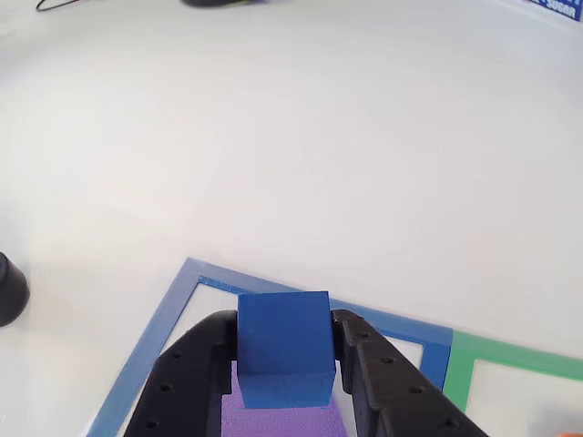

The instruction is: Tower of hanoi

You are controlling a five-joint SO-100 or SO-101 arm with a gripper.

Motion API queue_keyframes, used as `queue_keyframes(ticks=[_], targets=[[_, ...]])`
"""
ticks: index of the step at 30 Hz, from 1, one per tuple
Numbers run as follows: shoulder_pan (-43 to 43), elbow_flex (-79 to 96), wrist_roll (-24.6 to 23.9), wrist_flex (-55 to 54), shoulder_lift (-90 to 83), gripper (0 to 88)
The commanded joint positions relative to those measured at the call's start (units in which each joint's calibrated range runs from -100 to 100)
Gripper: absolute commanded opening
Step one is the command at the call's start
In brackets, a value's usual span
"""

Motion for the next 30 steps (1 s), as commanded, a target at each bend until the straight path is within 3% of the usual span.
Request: queue_keyframes(ticks=[1, 20, 26, 30], targets=[[-0.76, -0.85, 0.59, -4.28, 2.05, 4.2], [-1.14, -4.03, 0.59, -14.32, 14.87, 5.2], [-0.31, -4.94, 0.59, -15.13, 17.03, 21.1], [-0.23, -4.57, 0.59, -15.29, 16.79, 25.1]])
